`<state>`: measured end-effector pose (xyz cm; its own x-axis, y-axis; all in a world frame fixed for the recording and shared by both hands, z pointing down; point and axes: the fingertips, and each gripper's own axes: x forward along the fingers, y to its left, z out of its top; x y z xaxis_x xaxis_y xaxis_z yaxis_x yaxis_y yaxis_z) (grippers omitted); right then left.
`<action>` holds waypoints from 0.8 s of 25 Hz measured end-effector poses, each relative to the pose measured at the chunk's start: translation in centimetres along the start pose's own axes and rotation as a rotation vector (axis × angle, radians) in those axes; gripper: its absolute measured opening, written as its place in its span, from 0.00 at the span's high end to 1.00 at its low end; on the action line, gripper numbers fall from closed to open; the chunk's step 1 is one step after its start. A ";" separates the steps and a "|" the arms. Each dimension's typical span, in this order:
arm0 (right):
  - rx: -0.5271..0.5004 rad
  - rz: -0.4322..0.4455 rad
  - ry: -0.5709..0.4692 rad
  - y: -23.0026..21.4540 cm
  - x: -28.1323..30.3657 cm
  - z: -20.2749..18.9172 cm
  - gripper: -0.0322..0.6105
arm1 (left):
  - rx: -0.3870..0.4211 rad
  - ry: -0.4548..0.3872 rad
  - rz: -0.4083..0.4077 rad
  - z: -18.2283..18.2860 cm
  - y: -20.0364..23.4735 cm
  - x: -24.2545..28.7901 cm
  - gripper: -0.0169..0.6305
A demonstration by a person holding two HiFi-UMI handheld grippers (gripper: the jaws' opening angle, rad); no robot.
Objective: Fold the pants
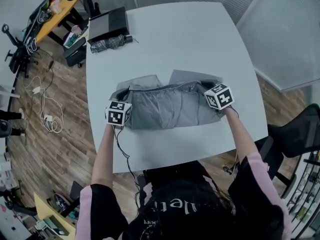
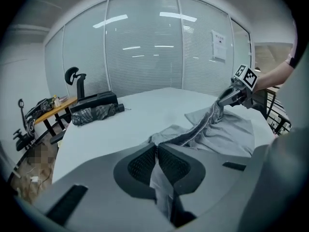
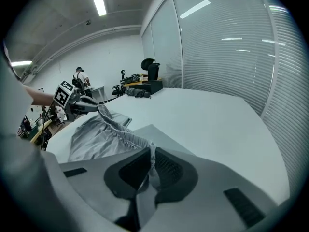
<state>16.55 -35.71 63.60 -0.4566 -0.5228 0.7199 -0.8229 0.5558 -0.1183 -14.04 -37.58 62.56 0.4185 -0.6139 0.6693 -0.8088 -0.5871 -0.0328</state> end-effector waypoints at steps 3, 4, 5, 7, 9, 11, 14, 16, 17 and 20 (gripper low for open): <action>0.004 -0.011 0.037 -0.1 1.0 -1.4 0.88 | -0.033 0.035 -0.009 -1.5 -0.3 1.0 0.91; 0.011 -0.014 0.044 -0.1 1.2 -1.8 0.88 | -0.037 0.048 -0.007 -2.0 -0.4 1.3 0.91; 0.021 -0.017 0.048 -0.1 1.4 -2.1 0.88 | -0.038 0.059 -0.002 -2.4 -0.6 1.5 0.91; 0.040 -0.021 0.048 -0.1 1.7 -2.4 0.88 | -0.049 0.062 0.009 -2.8 -0.7 1.9 0.91; 0.056 -0.024 0.046 -0.1 1.7 -2.5 0.86 | -0.090 0.040 0.005 -2.8 -0.9 1.9 0.91; 0.071 -0.018 0.043 0.0 1.5 -2.5 0.76 | -0.150 0.025 -0.011 -2.9 -0.9 1.7 0.86; 0.075 -0.009 0.033 0.1 1.0 -2.4 0.73 | -0.205 0.023 -0.042 -3.1 -0.9 1.3 0.68; 0.077 -0.006 0.016 0.2 0.5 -2.1 0.73 | -0.217 0.005 -0.036 -3.1 -0.6 0.7 0.68; 0.081 -0.004 0.005 0.2 0.1 -2.0 0.73 | -0.224 -0.009 -0.026 -2.9 -0.4 0.2 0.68; 0.093 -0.005 -0.036 0.6 -1.3 -1.5 0.73 | -0.269 -0.063 -0.001 -2.0 0.1 -1.5 0.68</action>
<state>17.17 -33.79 63.60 -0.4632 -0.5488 0.6958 -0.8521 0.4916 -0.1795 -15.53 -35.66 63.09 0.4373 -0.6497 0.6218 -0.8855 -0.4319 0.1714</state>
